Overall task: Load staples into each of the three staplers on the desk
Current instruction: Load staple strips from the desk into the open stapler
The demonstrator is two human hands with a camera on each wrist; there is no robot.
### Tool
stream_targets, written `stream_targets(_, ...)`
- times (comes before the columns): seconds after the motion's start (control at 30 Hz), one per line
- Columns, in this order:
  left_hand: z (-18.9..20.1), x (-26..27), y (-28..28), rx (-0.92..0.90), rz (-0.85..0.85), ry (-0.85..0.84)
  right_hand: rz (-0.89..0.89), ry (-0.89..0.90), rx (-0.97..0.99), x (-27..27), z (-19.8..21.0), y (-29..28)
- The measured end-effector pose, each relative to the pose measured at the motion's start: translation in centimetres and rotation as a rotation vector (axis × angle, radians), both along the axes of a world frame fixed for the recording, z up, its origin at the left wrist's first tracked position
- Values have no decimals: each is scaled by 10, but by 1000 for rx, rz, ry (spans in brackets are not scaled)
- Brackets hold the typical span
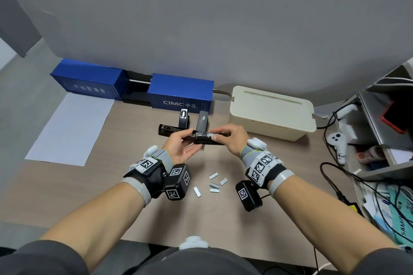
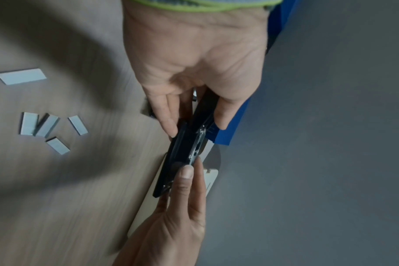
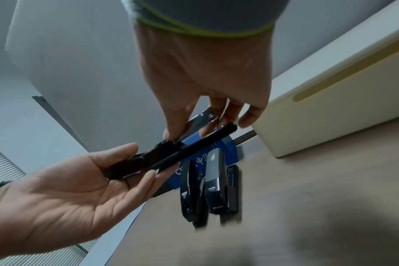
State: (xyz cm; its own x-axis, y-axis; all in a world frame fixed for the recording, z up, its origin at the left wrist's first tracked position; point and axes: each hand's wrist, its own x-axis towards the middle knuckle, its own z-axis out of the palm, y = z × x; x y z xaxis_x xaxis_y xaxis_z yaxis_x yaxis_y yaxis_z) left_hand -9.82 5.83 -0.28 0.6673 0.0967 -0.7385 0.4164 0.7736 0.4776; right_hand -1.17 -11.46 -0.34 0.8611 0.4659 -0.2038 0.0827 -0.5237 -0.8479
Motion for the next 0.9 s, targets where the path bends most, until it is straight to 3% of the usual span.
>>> stream_targets(0.17, -7, -14, 15, -5, 45, 34, 48, 111, 57, -4, -7, 9)
stream_targets(0.3, -17, -30, 37, 21, 96, 65, -190, 120, 95, -5, -29, 8)
stream_targets(0.37, -22, -42, 49, 15, 150, 58, -157, 181, -44, -10, -48, 2)
stream_targets(0.43, -27, -54, 57, -7, 207, 44, -7, 202, -252, -17, -67, -5)
stream_targets(0.53, -30, -67, 63, -14, 241, 49, 227, 41, -578, -28, -85, -6)
stream_targets(0.63, -35, -78, 69, 10, 254, 87, 310, 8, -787, -35, -93, 3)
stream_targets(0.9, -44, -94, 68, 40, 223, 146, 329, 13, -837, -42, -103, 7)
